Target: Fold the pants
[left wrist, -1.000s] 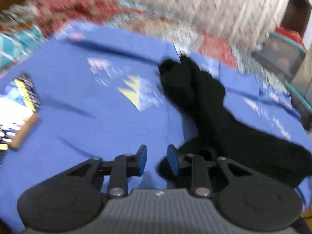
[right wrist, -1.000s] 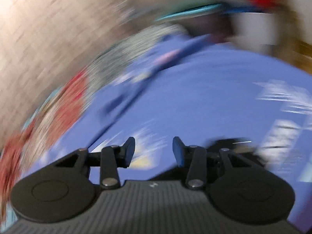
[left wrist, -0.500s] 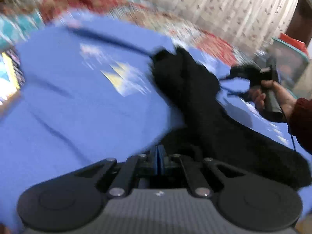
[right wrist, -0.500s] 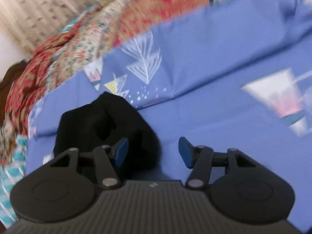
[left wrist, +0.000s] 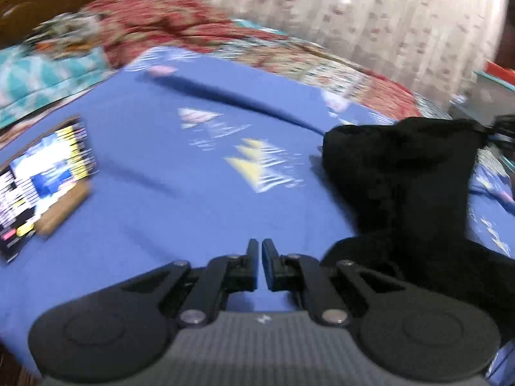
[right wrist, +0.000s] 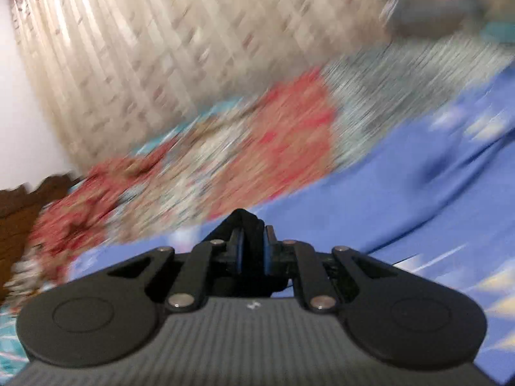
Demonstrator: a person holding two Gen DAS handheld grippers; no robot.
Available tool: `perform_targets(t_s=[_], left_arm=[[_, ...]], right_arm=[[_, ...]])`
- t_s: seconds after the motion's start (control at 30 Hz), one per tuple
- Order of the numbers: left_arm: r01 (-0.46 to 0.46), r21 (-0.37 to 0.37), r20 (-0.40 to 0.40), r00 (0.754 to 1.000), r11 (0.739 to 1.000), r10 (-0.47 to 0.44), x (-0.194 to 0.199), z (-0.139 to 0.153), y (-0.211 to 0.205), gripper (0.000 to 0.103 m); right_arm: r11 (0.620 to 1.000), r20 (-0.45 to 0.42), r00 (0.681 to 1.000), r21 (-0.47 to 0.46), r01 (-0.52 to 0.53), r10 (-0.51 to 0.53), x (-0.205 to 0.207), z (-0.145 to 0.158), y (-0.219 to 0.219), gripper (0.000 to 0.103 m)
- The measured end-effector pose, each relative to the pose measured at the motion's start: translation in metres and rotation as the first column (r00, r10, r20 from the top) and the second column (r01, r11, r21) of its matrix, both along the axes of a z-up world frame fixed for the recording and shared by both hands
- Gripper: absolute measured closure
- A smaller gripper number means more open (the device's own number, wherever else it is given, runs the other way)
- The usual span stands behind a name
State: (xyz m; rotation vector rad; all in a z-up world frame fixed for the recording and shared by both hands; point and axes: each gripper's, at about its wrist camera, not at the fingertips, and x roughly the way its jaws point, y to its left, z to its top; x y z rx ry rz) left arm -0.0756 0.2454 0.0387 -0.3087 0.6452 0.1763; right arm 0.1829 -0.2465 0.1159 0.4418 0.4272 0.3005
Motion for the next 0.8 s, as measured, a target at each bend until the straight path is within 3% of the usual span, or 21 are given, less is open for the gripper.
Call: perform_targets(t_s=[0.07, 0.1, 0.13, 0.2, 0.23, 0.27, 0.33, 0.37, 0.4, 0.43, 0.47, 0.57, 0.6, 0.63, 0.7, 0.73, 0.77, 0.8], left_arm=[[0.05, -0.013, -0.016, 0.999, 0.999, -0.05, 0.021, -0.006, -0.014, 0.082], [0.069, -0.026, -0.031, 0.997, 0.997, -0.069, 0.031, -0.01, -0.018, 0.075], [0.083, -0.035, -0.039, 0.996, 0.996, -0.084, 0.036, -0.012, -0.021, 0.07], [0.108, -0.049, -0.035, 0.993, 0.993, -0.109, 0.039, -0.014, -0.024, 0.058], [0.109, -0.058, -0.036, 0.993, 0.992, -0.111, 0.038, -0.014, -0.026, 0.045], [0.105, -0.073, -0.039, 0.993, 0.992, -0.108, 0.037, -0.013, -0.029, 0.041], [0.113, -0.144, -0.033, 0.992, 0.983, -0.119, 0.031, -0.015, -0.027, 0.036], [0.116, -0.18, -0.036, 0.992, 0.977, -0.125, 0.031, -0.016, -0.027, 0.034], [0.125, -0.228, -0.046, 0.989, 0.966, -0.139, 0.03, -0.019, -0.027, 0.023], [0.132, -0.268, -0.063, 0.986, 0.954, -0.154, 0.033, -0.023, -0.032, 0.013], [0.129, -0.291, -0.084, 0.984, 0.948, -0.16, 0.038, -0.025, -0.039, 0.012], [0.086, -0.267, -0.11, 0.987, 0.96, -0.119, 0.035, -0.033, -0.049, 0.03], [0.088, -0.262, -0.108, 0.987, 0.961, -0.12, 0.034, -0.033, -0.052, 0.049], [0.09, -0.285, -0.107, 0.986, 0.954, -0.125, 0.033, -0.034, -0.053, 0.063], [0.095, -0.34, -0.082, 0.988, 0.935, -0.13, 0.029, -0.035, -0.057, 0.076], [0.098, -0.313, -0.069, 0.99, 0.945, -0.126, 0.026, -0.031, -0.063, 0.079], [0.11, -0.251, -0.05, 0.991, 0.962, -0.126, 0.022, -0.025, -0.07, 0.08], [0.128, -0.183, -0.013, 0.991, 0.975, -0.133, 0.015, -0.017, -0.076, 0.081]], right_arm=[[0.988, 0.027, 0.995, -0.117, 0.098, -0.096, -0.029, -0.001, -0.039, 0.083], [0.973, -0.006, 0.989, -0.183, 0.142, -0.146, -0.038, -0.006, -0.053, 0.08], [0.945, -0.059, 0.972, -0.257, 0.203, -0.225, -0.044, -0.014, -0.067, 0.07], [0.853, -0.145, 0.891, -0.389, 0.348, -0.43, -0.052, -0.03, -0.087, 0.068], [0.846, -0.158, 0.874, -0.376, 0.378, -0.46, -0.058, -0.032, -0.094, 0.068], [0.864, -0.153, 0.885, -0.342, 0.371, -0.44, -0.064, -0.029, -0.091, 0.068], [0.886, -0.122, 0.93, -0.368, 0.283, -0.348, -0.062, -0.017, -0.053, 0.066], [0.9, -0.107, 0.962, -0.391, 0.191, -0.25, -0.062, -0.01, -0.026, 0.06], [0.912, -0.101, 0.985, -0.401, 0.087, -0.138, -0.062, -0.002, 0.01, 0.057], [0.916, -0.102, 0.995, -0.4, -0.03, -0.012, -0.065, 0.005, 0.049, 0.05], [0.907, -0.112, 0.986, -0.39, -0.159, 0.125, -0.071, 0.01, 0.087, 0.041], [0.804, -0.191, 0.893, -0.387, -0.451, 0.408, -0.088, 0.005, 0.186, 0.025], [0.767, -0.222, 0.865, -0.399, -0.502, 0.451, -0.087, -0.003, 0.213, 0.024], [0.729, -0.26, 0.844, -0.425, -0.537, 0.469, -0.082, -0.015, 0.239, 0.023], [0.678, -0.337, 0.847, -0.509, -0.53, 0.41, -0.068, -0.046, 0.272, 0.023], [0.656, -0.376, 0.858, -0.555, -0.511, 0.35, -0.055, -0.063, 0.285, 0.033], [0.643, -0.405, 0.86, -0.577, -0.503, 0.309, -0.041, -0.076, 0.282, 0.07], [0.656, -0.438, 0.852, -0.558, -0.509, 0.288, -0.032, -0.082, 0.28, 0.072]])
